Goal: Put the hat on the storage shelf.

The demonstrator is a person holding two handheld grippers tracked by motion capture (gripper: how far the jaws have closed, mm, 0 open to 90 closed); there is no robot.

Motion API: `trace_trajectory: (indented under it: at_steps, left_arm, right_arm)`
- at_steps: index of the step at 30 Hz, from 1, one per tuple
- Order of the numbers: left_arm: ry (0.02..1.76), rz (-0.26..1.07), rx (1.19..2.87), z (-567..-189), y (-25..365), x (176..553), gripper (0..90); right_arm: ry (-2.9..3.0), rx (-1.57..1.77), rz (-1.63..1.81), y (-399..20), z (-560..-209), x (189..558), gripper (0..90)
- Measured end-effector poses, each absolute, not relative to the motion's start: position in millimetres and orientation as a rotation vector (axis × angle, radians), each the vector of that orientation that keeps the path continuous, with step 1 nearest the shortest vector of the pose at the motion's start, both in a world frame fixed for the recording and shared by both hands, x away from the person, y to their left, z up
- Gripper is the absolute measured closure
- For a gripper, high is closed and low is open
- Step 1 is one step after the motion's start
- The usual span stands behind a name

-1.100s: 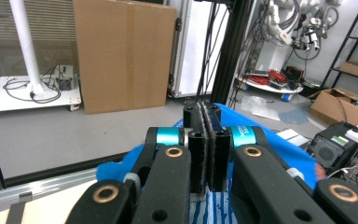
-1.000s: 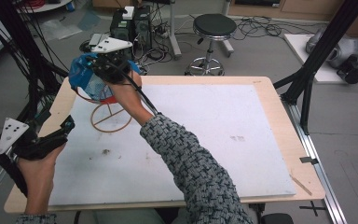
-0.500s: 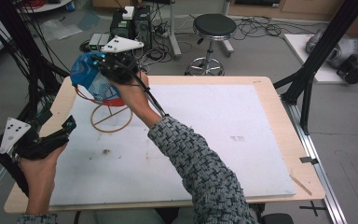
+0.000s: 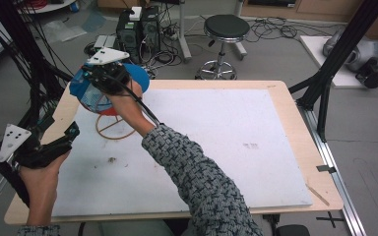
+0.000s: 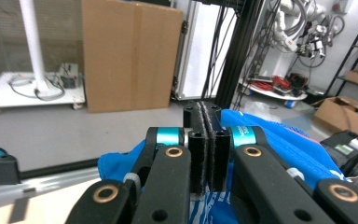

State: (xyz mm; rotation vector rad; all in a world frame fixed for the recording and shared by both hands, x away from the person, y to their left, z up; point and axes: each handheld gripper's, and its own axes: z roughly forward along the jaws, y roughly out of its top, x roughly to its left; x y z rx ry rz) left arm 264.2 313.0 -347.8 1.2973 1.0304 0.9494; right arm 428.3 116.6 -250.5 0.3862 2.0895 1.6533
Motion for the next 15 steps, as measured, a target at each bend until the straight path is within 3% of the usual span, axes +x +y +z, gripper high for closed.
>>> trace_trajectory:
  at_steps: [15]
  left_arm:
    - [1.028,0.946,1.293,-347,314,264,19.8]
  right_arm:
    - [2.059,0.375,1.498,141,-252,437,89.2]
